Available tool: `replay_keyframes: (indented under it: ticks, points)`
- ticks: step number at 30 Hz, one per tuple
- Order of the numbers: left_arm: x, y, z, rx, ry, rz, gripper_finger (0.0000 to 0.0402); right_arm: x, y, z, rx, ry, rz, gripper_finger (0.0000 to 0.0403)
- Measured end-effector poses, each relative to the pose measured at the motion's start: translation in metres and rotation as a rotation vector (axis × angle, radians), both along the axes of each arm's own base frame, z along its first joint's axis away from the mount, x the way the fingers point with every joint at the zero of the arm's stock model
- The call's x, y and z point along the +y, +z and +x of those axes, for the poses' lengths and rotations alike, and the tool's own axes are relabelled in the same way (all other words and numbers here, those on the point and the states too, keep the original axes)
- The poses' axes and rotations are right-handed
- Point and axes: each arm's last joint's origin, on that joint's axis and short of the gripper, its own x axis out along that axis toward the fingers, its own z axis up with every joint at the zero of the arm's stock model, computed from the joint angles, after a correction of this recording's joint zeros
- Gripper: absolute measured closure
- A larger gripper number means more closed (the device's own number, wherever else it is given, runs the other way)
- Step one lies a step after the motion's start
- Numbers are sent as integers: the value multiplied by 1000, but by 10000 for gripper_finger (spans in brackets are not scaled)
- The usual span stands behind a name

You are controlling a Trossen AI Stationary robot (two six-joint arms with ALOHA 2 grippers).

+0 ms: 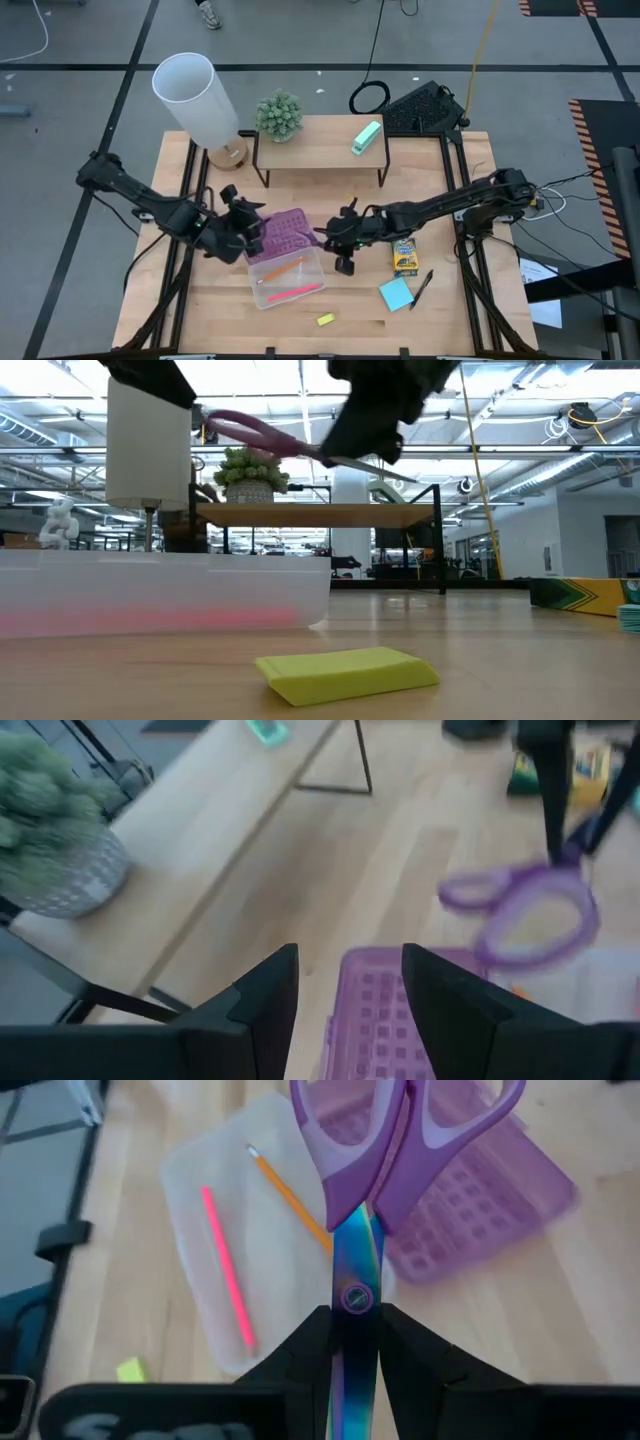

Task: Pack school essentials
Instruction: Put the purple scissors into the transparent box

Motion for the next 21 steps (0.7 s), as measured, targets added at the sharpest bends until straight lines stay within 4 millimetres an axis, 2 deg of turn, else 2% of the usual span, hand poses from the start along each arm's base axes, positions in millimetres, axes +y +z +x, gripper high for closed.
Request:
replay_keyframes:
  ticks: [11,15,21]
  points:
    - [-11,8,-14,-74,-26,14,218,33,-20,62,6,103,34,337]
    - [-12,8,-14,-74,-29,14,218,45,-26,84,-60,136,64,337]
    - [-12,8,-14,-74,-29,15,218,53,-43,103,-63,160,63,337]
